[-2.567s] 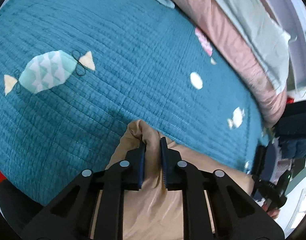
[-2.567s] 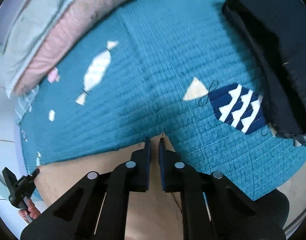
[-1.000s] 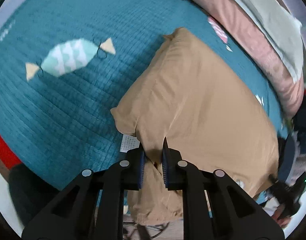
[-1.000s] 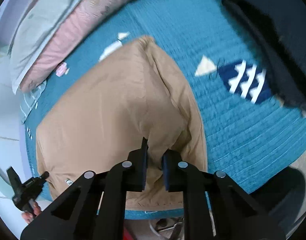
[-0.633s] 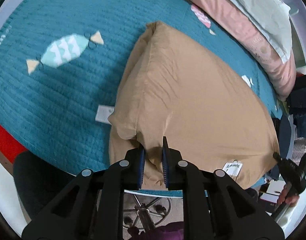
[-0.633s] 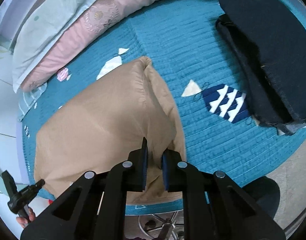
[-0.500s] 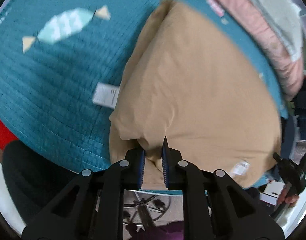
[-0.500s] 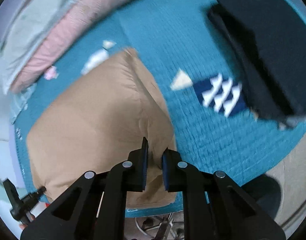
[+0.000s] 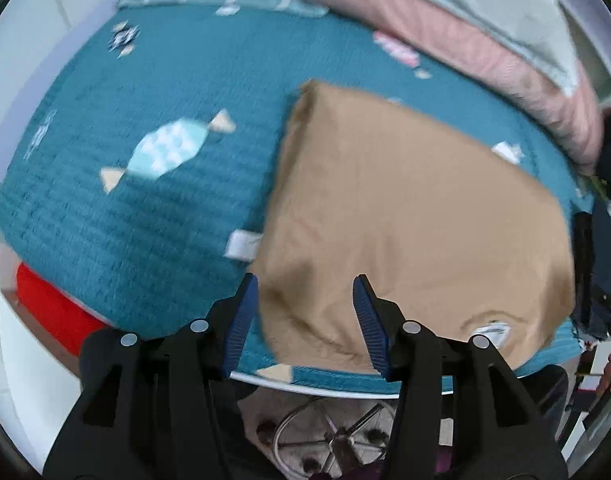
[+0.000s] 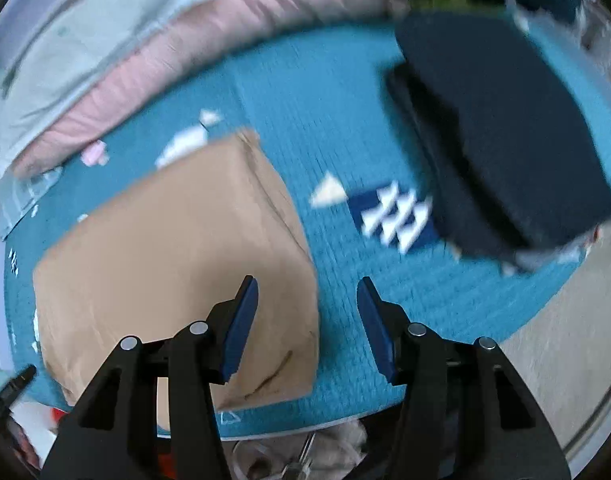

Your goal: Fold large clothes

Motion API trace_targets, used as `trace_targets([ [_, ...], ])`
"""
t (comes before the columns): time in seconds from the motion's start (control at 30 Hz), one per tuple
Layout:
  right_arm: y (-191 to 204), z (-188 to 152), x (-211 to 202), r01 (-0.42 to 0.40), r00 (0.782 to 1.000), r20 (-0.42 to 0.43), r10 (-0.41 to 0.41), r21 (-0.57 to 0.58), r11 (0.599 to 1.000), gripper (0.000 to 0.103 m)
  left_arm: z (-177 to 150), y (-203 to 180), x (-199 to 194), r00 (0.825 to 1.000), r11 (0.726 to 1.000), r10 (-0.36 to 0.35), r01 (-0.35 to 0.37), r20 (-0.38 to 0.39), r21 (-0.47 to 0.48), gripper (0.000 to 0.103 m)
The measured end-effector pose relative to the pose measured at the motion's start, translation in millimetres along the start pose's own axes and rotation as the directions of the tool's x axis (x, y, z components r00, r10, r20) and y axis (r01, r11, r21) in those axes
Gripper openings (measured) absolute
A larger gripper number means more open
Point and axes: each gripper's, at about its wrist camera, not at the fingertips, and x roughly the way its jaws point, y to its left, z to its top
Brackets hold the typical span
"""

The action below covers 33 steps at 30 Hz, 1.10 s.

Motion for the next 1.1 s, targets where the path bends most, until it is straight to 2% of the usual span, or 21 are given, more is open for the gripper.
trace_targets([
  [0.03, 4, -1, 0, -0.012, 1.0, 0.007, 0.012, -0.013, 1.0, 0.048, 0, -8, 2, 1.0, 1.0, -0.018, 0.018, 0.001, 0.014, 0.046],
  [0.07, 10, -3, 7, -0.024, 1.0, -0.002, 0.024, -0.03, 0.999, 0.037, 5, -13, 10, 1.0, 1.0, -0.02, 0.02, -0.008, 0.02, 0.034],
  [0.1, 13, -5, 15, -0.033, 0.999, -0.023, 0.032, -0.039, 0.999, 0.017, 5, -17, 19, 1.0, 1.0, -0.012, 0.013, -0.022, 0.023, 0.027],
  [0.13, 13, -5, 26, -0.04, 0.998, -0.048, 0.038, -0.036, 0.999, 0.01, 4, -18, 32, 0.999, 1.0, 0.003, -0.003, -0.034, 0.016, 0.017],
  [0.17, 11, -9, 42, -0.033, 0.996, -0.085, 0.032, -0.017, 0.999, 0.004, 5, -19, 50, 0.998, 1.0, 0.027, -0.027, -0.054, 0.0, 0.01],
  [0.2, 5, -12, 59, -0.003, 0.992, -0.128, 0.004, 0.008, 1.0, 0.003, 6, -12, 62, 0.995, 0.999, 0.048, -0.049, -0.083, -0.015, 0.008],
  [0.23, 0, -16, 75, 0.008, 0.986, -0.164, -0.003, 0.03, 1.0, 0.001, 4, -3, 86, 0.989, 0.997, 0.059, -0.066, -0.139, -0.047, 0.001],
  [0.27, -8, -23, 90, -0.009, 0.982, -0.19, 0.021, 0.064, 0.998, 0.0, 2, 5, 98, 0.988, 0.996, 0.017, -0.031, -0.156, -0.085, 0.001],
  [0.33, -12, -28, 89, -0.031, 0.985, -0.167, 0.047, 0.096, 0.995, 0.0, 1, 13, 97, 0.99, 0.993, -0.029, 0.013, -0.138, -0.121, 0.002],
  [0.47, -3, -26, 60, -0.016, 0.992, -0.127, 0.022, 0.045, 0.999, 0.002, 2, 9, 73, 0.992, 0.997, -0.019, 0.01, -0.123, -0.073, 0.003],
  [0.53, 9, -28, 33, -0.046, 0.996, -0.073, 0.045, -0.003, 0.999, 0.002, 1, 5, 56, 0.995, 0.998, -0.035, 0.03, -0.09, -0.061, 0.003],
  [0.6, 22, -34, 18, -0.085, 0.995, -0.06, 0.084, -0.024, 0.996, 0.002, -4, -6, 42, 0.996, 0.998, -0.065, 0.063, -0.069, -0.031, 0.003],
  [0.67, 38, -46, 13, -0.15, 0.985, -0.092, 0.147, -0.028, 0.988, 0.002, -13, -21, 34, 0.991, 0.994, -0.114, 0.114, -0.072, -0.003, 0.003],
  [0.77, 66, -69, 32, -0.227, 0.958, -0.189, 0.215, -0.044, 0.973, 0.002, -33, -44, 45, 0.972, 0.979, -0.197, 0.202, -0.127, 0.026, 0.002],
  [0.8, 74, -77, 44, -0.22, 0.954, -0.222, 0.202, -0.061, 0.973, 0.002, -40, -54, 58, 0.968, 0.979, -0.193, 0.201, -0.163, 0.039, 0.002],
  [0.87, 85, -95, 83, -0.158, 0.947, -0.295, 0.125, -0.09, 0.983, 0.002, -51, -65, 88, 0.969, 0.986, -0.13, 0.149, -0.21, 0.08, 0.002],
  [0.9, 86, -98, 92, -0.145, 0.95, -0.291, 0.112, -0.094, 0.985, 0.001, -53, -67, 97, 0.971, 0.988, -0.104, 0.127, -0.217, 0.092, 0.002],
  [1.0, 90, -94, 80, -0.146, 0.953, -0.282, 0.112, -0.102, 0.984, 0.002, -53, -67, 92, 0.973, 0.987, -0.108, 0.129, -0.204, 0.094, 0.002],
  [1.1, 97, -94, 57, -0.222, 0.943, -0.276, 0.186, -0.102, 0.97, 0.002, -51, -69, 73, 0.979, 0.985, -0.105, 0.126, -0.173, 0.118, 0.002],
])
